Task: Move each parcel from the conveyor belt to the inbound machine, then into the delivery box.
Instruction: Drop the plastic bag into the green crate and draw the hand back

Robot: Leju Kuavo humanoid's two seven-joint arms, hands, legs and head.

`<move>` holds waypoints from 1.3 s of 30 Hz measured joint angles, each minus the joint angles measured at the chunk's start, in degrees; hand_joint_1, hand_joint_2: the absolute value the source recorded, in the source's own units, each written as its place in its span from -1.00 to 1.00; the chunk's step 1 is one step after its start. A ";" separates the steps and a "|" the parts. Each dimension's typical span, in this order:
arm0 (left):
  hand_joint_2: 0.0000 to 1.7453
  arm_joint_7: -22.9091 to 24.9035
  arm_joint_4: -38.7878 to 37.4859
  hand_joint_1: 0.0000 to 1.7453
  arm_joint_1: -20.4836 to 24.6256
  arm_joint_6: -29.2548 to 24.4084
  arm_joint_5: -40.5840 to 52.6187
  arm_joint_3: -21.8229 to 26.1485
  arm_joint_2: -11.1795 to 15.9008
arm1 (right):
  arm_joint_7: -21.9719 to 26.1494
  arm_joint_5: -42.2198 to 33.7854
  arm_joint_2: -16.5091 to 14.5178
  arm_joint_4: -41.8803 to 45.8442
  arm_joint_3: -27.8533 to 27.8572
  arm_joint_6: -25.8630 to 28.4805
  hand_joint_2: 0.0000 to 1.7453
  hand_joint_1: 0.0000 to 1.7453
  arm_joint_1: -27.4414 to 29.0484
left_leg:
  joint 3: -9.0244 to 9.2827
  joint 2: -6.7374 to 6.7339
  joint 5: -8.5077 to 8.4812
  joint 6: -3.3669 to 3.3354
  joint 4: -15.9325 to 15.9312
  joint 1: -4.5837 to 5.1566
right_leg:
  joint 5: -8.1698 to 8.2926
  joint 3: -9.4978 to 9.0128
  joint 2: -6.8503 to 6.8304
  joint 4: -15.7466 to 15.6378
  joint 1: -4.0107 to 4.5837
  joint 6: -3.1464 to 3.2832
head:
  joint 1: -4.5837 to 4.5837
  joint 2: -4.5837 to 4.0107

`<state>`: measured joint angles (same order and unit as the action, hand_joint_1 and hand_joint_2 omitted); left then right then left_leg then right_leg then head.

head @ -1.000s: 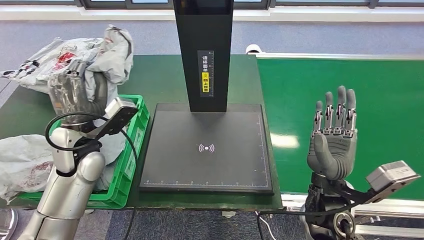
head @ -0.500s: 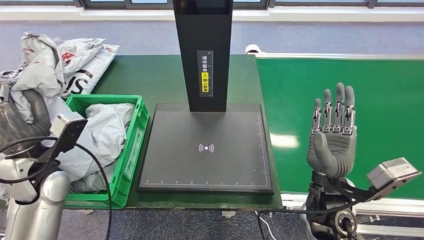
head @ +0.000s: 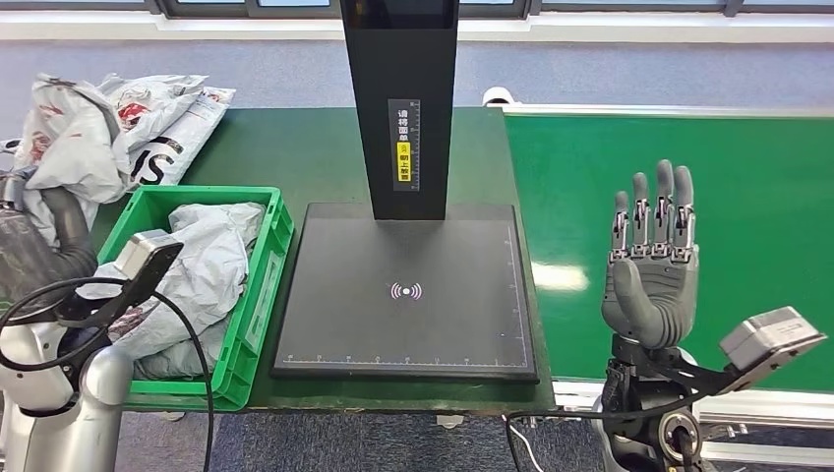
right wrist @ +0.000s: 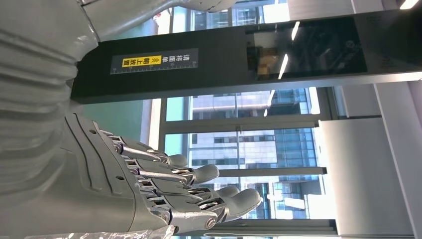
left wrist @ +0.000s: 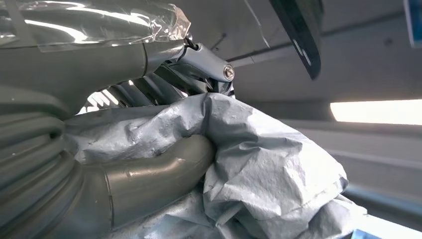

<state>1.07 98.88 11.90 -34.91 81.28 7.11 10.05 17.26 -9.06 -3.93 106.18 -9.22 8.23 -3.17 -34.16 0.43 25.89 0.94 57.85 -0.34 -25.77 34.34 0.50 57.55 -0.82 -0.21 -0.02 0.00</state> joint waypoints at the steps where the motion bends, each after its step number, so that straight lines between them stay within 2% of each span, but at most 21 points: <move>1: 1.00 0.95 -0.95 1.00 0.20 1.20 1.58 -0.28 -0.18 | -0.16 -0.01 0.00 -0.03 0.00 -0.07 1.00 -1.00 -0.10 | 0.01 0.00 0.00 0.00 0.00 0.01 | 0.00 0.00 0.00 0.00 0.00 0.00 | 0.00 -0.01; 7: 1.00 6.91 -12.13 1.00 3.14 6.20 8.16 -4.33 -0.45 | -0.59 -0.49 0.01 -0.57 0.00 -0.58 1.00 -1.00 -1.57 | 0.03 -0.02 -0.05 0.01 0.00 0.01 | 0.05 -0.01 0.00 0.00 0.00 0.01 | 0.00 -0.01; 8: 1.00 7.61 -14.50 0.88 3.90 6.71 8.42 -5.27 -0.45 | -0.62 -0.66 0.01 -0.72 0.00 -0.58 1.00 -1.00 -1.87 | 0.04 -0.02 -0.07 0.01 0.00 0.01 | 0.06 -0.01 0.00 0.00 0.00 0.02 | 0.01 -0.01; 11: 1.00 9.10 -20.81 -0.61 5.85 7.78 8.65 -7.94 -0.44 | -0.69 -1.12 0.03 -1.17 -0.02 -0.55 1.00 -1.00 -2.65 | 0.04 -0.04 -0.08 0.02 0.01 0.01 | 0.09 0.00 0.03 0.00 0.00 0.02 | 0.01 0.00; 12: 1.00 9.46 -22.64 -0.99 6.53 8.46 8.66 -8.73 -0.43 | -0.73 -1.25 0.04 -1.31 -0.02 -0.53 1.00 -1.00 -2.82 | 0.04 -0.04 -0.08 0.02 0.01 0.01 | 0.09 0.01 0.03 0.00 0.00 0.02 | 0.01 -0.01; 17: 1.00 10.67 -32.38 -1.00 9.30 11.91 8.54 -12.79 -0.38 | -0.75 -2.07 0.22 -1.99 -0.02 -0.43 1.00 -1.00 -3.53 | 0.03 -0.04 -0.07 0.03 0.01 0.01 | 0.09 0.02 0.03 0.00 0.00 0.01 | 0.00 -0.01; 25: 1.00 9.62 -41.50 -1.00 11.83 11.50 4.19 -15.03 -0.99 | -0.41 -2.82 0.98 -2.46 -0.02 0.15 1.00 -1.00 -3.71 | 0.01 -0.05 -0.06 0.03 0.01 0.01 | 0.08 0.05 0.04 0.00 0.00 0.01 | 0.00 -0.01; 27: 1.00 6.51 -42.00 -1.00 12.27 11.43 -2.22 -15.08 -1.53 | -0.30 -3.03 1.16 -2.46 -0.02 0.36 1.00 -1.00 -3.54 | 0.02 -0.03 -0.06 0.03 0.01 0.01 | 0.08 0.04 0.03 0.00 0.00 0.01 | 0.01 -0.01; 30: 1.00 -1.20 -41.37 -1.00 12.89 12.54 -20.36 -15.00 -2.58 | 0.07 -3.50 1.52 -2.46 -0.02 0.85 1.00 -1.00 -2.86 | 0.00 0.15 -0.08 0.00 0.01 0.01 | 0.08 -0.01 -0.12 0.00 0.00 0.01 | 0.00 -0.01; 32: 1.00 -4.38 -39.49 -1.00 13.00 13.62 -30.02 -14.98 -3.41 | 0.44 -3.75 1.77 -2.46 -0.02 1.10 1.00 -1.00 -2.56 | -0.05 0.33 -0.11 -0.05 0.02 0.01 | 0.07 -0.05 -0.29 0.00 0.00 0.00 | 0.00 -0.01; 35: 1.00 -6.73 -36.11 -1.00 12.71 15.39 -38.25 -15.04 -4.83 | 0.71 -4.00 1.97 -2.46 -0.02 1.20 1.00 -1.00 -2.44 | -0.09 0.31 -0.12 -0.08 0.02 0.03 | 0.08 -0.04 -0.25 0.00 -0.03 -0.01 | -0.01 0.00; 39: 1.00 -13.42 -27.08 -1.00 10.31 19.56 -60.28 -16.47 -6.03 | 0.98 -4.74 2.20 -2.68 -0.14 1.46 1.00 -1.00 -2.22 | -0.08 0.03 -0.07 -0.11 0.04 0.08 | 0.10 0.05 0.00 -0.02 -0.06 -0.03 | 0.00 -0.01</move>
<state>-12.35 71.81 22.21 -15.35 21.00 -9.36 4.02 18.24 -13.80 -1.74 103.49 -9.36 9.69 -5.38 -34.24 0.47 25.82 0.83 57.89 -0.26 -25.67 34.40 0.51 57.53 -0.88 -0.24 -0.02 -0.01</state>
